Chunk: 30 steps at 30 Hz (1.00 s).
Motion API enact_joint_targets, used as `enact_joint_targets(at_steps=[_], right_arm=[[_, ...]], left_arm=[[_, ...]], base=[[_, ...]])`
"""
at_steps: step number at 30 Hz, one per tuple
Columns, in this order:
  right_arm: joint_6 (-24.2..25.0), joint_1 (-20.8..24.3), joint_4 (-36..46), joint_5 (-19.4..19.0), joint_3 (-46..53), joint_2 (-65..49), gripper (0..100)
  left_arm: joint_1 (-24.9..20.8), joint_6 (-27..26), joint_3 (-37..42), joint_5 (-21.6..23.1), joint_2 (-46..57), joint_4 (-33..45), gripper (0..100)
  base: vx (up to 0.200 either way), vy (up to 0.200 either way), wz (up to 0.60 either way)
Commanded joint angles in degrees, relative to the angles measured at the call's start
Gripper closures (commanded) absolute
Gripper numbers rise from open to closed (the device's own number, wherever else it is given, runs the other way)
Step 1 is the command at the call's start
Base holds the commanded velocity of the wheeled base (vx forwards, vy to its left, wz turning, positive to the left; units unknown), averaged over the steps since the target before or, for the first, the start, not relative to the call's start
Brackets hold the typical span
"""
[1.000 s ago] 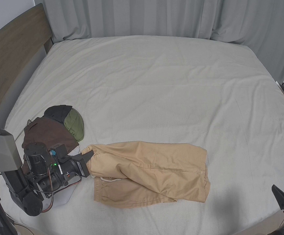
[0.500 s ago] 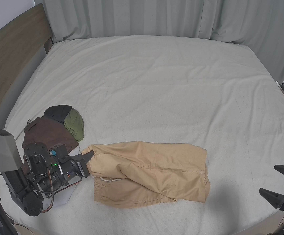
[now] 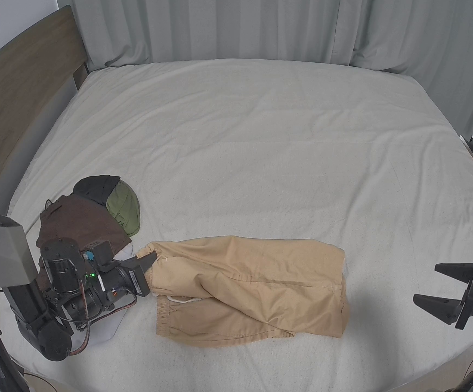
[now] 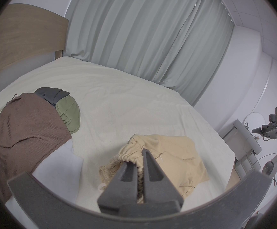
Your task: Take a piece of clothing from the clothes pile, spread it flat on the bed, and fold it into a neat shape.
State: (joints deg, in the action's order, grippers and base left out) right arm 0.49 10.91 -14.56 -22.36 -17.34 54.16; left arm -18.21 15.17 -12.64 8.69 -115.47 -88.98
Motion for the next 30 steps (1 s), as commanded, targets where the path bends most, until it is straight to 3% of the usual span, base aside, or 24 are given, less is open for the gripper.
enact_joint_targets(at_steps=[1, 16, 24, 30], right_arm=[[2.0, 0.3, -0.1, -0.3, -0.9, 3.9, 0], [2.5, 0.4, -2.7, -0.4, -1.6, 9.0, 0], [11.6, 1.1, -11.4, -0.5, -1.6, 16.7, 0], [12.8, 1.9, -14.3, -4.6, -2.6, 19.8, 0]], left_arm=[[0.0, 0.0, -0.1, 0.0, -0.3, -0.1, 100], [0.1, 0.0, -0.2, -0.1, -0.7, -0.1, 100], [0.4, 0.0, -0.5, -0.1, -1.9, -0.1, 100], [1.9, 0.0, -1.1, 0.1, -1.2, -0.1, 100]], base=[[0.000, 0.000, 0.00], [0.000, 0.000, 0.00], [0.000, 0.000, 0.00], [0.000, 0.000, 0.00]])
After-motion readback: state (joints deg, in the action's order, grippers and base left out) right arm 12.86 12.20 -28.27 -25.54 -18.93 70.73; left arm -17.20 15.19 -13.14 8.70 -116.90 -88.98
